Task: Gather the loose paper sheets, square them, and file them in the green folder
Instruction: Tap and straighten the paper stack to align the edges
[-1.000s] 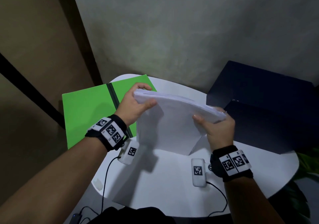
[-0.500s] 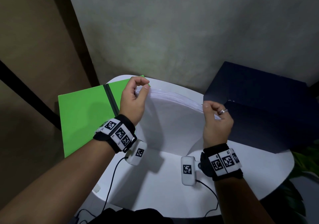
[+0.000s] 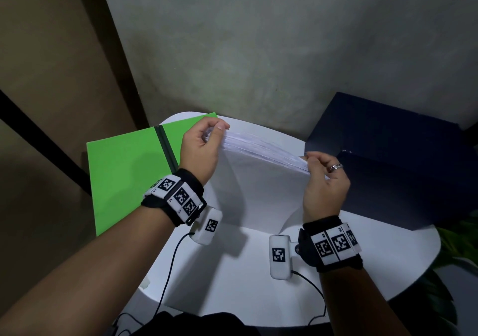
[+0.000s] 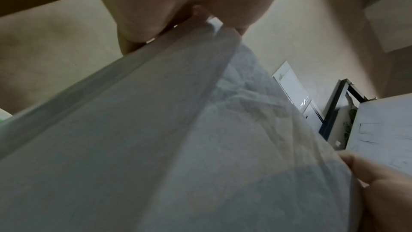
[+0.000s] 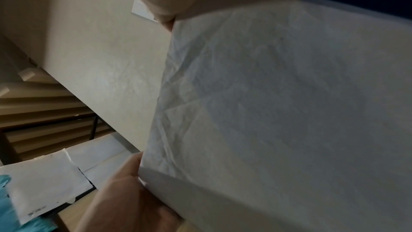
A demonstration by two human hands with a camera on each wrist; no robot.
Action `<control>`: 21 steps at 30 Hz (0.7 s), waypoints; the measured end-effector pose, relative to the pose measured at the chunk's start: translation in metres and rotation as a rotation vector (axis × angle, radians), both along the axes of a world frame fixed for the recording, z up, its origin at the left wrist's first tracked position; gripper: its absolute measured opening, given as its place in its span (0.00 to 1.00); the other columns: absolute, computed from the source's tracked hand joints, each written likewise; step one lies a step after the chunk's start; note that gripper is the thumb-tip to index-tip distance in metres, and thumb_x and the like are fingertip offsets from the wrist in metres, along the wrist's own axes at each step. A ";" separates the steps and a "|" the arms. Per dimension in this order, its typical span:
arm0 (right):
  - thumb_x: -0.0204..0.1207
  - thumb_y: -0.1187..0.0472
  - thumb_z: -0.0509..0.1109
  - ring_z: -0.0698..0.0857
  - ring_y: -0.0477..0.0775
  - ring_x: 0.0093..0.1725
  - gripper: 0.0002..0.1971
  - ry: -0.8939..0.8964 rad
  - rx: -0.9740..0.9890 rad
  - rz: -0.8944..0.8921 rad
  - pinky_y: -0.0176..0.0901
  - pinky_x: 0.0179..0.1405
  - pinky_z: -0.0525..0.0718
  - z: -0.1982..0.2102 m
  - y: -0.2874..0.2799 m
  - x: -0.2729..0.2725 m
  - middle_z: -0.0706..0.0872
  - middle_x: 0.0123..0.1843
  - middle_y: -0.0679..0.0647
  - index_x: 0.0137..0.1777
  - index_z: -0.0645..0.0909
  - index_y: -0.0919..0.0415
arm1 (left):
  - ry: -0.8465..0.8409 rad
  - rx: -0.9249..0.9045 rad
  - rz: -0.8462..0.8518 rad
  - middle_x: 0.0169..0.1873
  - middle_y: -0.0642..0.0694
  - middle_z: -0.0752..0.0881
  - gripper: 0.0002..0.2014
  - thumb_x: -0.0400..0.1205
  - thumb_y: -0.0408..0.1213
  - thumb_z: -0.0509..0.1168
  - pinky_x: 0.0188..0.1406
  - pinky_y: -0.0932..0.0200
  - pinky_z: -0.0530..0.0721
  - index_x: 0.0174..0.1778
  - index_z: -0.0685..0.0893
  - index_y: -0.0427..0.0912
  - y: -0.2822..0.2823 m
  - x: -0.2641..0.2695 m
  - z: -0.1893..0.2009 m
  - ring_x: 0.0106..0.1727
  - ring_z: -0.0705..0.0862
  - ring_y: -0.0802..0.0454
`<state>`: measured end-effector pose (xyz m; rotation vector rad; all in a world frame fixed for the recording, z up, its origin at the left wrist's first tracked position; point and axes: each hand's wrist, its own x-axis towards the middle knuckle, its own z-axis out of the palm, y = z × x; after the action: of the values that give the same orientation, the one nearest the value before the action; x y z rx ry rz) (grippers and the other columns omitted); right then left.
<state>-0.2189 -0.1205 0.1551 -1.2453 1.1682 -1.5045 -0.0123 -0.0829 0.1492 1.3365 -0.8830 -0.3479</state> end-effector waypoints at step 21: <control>0.65 0.69 0.84 0.88 0.41 0.36 0.10 0.094 0.011 0.201 0.37 0.39 0.87 -0.017 -0.006 -0.024 0.91 0.33 0.43 0.39 0.87 0.55 | 0.160 0.148 -0.272 0.43 0.54 0.92 0.17 0.68 0.26 0.80 0.48 0.58 0.88 0.52 0.88 0.35 0.012 0.024 -0.015 0.45 0.91 0.57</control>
<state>-0.2427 -0.1266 0.1381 -1.3952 1.0752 -1.3024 0.0120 -0.0712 0.1339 1.3040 -0.9183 -0.7339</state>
